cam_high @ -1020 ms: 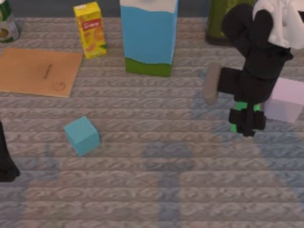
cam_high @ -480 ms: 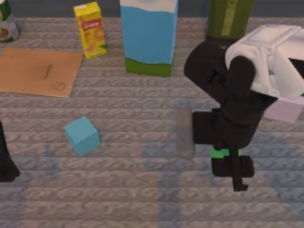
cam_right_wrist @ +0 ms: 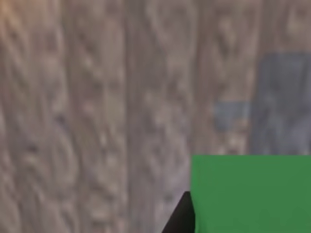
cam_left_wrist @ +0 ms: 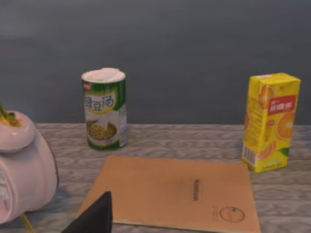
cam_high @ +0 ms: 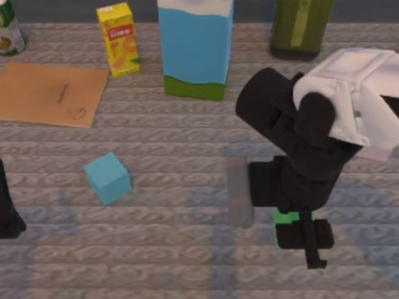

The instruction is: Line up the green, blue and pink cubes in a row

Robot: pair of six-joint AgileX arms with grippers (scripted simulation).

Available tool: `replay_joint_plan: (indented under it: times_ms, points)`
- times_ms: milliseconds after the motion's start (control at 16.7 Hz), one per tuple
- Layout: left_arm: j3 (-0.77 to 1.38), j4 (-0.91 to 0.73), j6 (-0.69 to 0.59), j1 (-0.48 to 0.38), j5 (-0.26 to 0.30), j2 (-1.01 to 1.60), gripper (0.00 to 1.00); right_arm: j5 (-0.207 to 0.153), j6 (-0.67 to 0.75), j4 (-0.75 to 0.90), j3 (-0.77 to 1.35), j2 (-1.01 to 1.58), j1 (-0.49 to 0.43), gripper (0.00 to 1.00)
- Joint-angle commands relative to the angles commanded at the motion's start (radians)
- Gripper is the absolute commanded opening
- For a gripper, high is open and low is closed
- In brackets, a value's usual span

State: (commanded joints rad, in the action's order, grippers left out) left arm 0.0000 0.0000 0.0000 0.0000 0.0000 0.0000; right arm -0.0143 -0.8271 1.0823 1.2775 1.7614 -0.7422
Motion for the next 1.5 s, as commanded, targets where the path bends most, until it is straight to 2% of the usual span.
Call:
replay_joint_plan:
  times_ms: [420,720,1500]
  points:
    - [0.000,0.000,0.000,0.000,0.000,0.000,1.00,0.001,0.001,-0.246,-0.162,0.076,-0.006,0.00]
    - [0.000,0.000,0.000,0.000,0.000,0.000,1.00,0.001,0.001,-0.258,-0.172,0.082,-0.007,0.00]
    - [0.000,0.000,0.000,0.000,0.000,0.000,1.00,0.001,0.001,-0.258,-0.172,0.082,-0.007,0.98]
